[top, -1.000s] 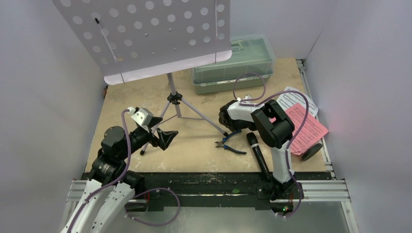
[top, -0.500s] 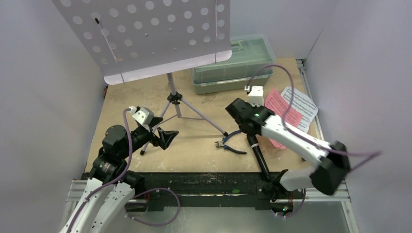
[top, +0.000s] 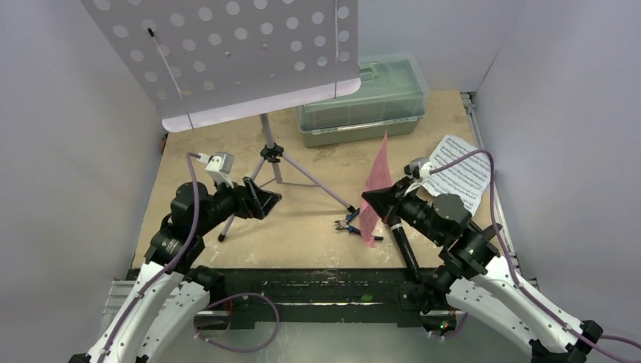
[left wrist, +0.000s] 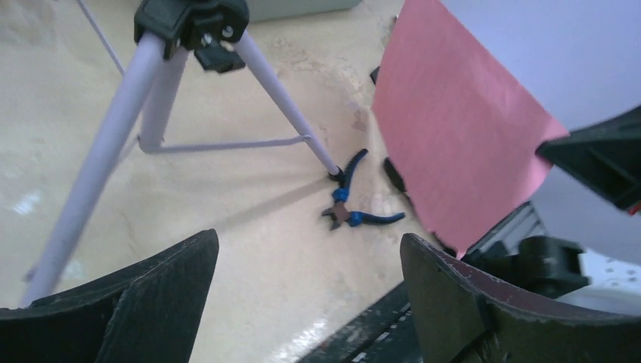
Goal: Set up the instrument practice props
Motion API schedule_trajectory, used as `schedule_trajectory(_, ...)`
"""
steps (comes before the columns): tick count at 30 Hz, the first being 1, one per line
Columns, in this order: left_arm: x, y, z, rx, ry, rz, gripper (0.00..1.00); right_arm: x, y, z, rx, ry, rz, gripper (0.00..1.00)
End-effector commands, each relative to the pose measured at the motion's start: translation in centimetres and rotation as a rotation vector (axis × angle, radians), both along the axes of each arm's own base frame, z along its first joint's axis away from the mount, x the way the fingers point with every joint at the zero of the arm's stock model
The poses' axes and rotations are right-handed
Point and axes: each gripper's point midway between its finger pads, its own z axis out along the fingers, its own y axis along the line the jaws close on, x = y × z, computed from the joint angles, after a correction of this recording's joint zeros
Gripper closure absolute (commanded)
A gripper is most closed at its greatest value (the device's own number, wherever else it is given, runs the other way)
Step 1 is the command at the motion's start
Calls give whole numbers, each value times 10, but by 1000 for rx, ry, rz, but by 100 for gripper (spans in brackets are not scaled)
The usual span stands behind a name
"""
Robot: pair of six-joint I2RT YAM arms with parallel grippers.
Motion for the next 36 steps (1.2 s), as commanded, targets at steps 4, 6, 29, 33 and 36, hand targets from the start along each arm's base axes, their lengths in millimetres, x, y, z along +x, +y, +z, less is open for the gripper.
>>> schedule_trajectory(4,-11,-31,16,-562,370,57,11,-76,86,27,144,-102,678,100)
schedule_trajectory(6,-12,-29,16,-603,396,78,11,-87,102,25,161,-118,750,100)
schedule_trajectory(29,-23,-37,-48,-314,455,-18,23,-130,206,-81,-173,-44,976,100)
schedule_trajectory(33,-21,-27,-58,-221,444,22,25,-132,209,-83,-180,-45,985,100)
schedule_trajectory(36,-23,-27,-71,-186,463,14,25,-133,210,-83,-183,-46,987,100)
